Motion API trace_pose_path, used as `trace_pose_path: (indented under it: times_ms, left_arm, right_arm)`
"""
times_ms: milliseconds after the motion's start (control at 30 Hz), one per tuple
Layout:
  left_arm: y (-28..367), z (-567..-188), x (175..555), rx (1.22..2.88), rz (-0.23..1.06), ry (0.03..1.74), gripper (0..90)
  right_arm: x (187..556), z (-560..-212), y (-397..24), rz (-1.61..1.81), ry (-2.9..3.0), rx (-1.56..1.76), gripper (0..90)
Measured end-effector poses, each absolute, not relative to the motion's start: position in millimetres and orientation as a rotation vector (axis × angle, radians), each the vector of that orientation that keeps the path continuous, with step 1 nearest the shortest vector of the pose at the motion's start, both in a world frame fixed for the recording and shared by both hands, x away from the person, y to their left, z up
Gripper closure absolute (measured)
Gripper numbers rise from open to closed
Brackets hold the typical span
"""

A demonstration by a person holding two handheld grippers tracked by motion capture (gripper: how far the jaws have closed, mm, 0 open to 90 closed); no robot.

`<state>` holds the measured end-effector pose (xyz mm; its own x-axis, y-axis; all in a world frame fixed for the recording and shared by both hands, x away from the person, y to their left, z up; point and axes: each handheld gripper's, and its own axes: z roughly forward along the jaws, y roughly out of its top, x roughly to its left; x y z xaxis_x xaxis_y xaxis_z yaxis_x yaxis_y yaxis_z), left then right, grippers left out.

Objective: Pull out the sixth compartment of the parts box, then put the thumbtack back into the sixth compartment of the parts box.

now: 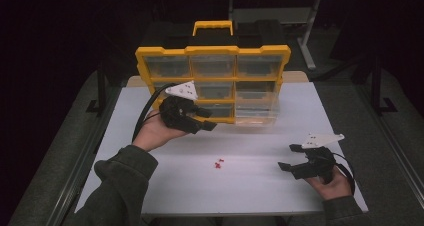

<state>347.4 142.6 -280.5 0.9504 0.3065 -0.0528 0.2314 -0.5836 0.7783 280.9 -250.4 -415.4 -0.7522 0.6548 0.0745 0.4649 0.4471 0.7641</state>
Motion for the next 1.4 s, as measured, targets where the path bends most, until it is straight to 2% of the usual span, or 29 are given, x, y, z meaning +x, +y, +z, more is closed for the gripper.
trace_pose_path:
  times_ms: [367,600,1400]
  left_arm:
    - [170.2,-292.9,337.1,2.191,0.134,0.429,50.4]
    - [187.7,-314.7,325.5,2.169,0.185,0.463,42.5]
    - [219.5,-365.7,300.2,2.157,0.240,0.569,37.8]
  right_arm:
    - [280.9,-413.6,-252.0,1.190,2.463,0.967,20.7]
    - [281.0,-413.2,-250.4,1.187,2.487,0.961,20.3]
    - [285.1,-419.9,-248.1,1.176,2.523,0.969,21.1]
